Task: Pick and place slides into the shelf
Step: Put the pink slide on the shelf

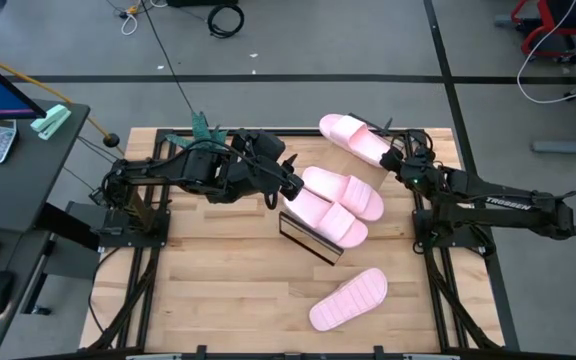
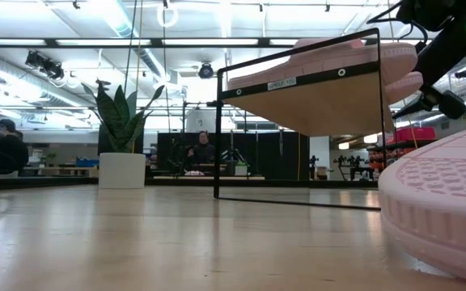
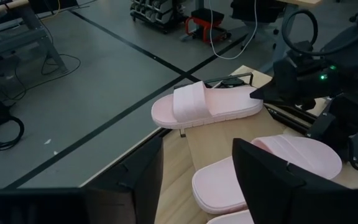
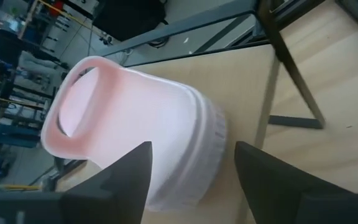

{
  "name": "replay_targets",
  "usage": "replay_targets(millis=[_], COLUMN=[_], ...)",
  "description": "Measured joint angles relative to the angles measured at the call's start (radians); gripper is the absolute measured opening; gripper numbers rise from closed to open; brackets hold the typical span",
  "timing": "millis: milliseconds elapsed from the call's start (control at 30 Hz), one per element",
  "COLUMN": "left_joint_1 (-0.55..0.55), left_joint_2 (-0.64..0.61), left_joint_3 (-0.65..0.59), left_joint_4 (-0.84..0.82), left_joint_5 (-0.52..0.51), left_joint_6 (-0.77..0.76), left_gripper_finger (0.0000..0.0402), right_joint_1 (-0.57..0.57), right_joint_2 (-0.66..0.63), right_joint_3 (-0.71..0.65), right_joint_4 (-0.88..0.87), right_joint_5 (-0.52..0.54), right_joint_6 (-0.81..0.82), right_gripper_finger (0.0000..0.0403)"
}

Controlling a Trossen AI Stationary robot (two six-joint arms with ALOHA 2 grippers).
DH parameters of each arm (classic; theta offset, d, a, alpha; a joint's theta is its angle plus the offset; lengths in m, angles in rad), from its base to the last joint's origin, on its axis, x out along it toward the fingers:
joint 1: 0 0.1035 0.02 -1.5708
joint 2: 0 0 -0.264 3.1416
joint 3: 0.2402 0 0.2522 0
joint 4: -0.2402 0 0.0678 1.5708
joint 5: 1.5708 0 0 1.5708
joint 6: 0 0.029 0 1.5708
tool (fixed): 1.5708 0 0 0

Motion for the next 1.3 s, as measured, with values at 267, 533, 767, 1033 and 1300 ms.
replay_targets(millis=[267, 533, 767, 1033, 1300], left_joint_1=[0.000, 0.000, 0.007, 0.020, 0.020], left_joint_2=[0.000, 0.000, 0.000, 0.000, 0.000], left_joint_3=[0.000, 0.000, 0.000, 0.000, 0.000], left_joint_4=[0.000, 0.000, 0.000, 0.000, 0.000], left_joint_5=[0.000, 0.000, 0.000, 0.000, 0.000], left_joint_6=[0.000, 0.000, 0.000, 0.000, 0.000], left_gripper_finger=[0.0194, 0.0193, 0.0199, 0.0190, 0.0198], right_joint_1=[0.000, 0.000, 0.000, 0.000, 0.041], right_joint_2=[0.000, 0.000, 0.000, 0.000, 0.008], right_joint_3=[0.001, 0.001, 0.001, 0.155, 0.510], right_joint_4=[-0.024, -0.020, -0.017, -0.063, -0.445], right_joint_5=[0.042, 0.095, 0.112, 0.096, -0.583], right_joint_6=[0.001, 0.000, 0.001, -0.148, -0.409], right_gripper_finger=[0.0229, 0.0229, 0.0229, 0.0228, 0.0225])
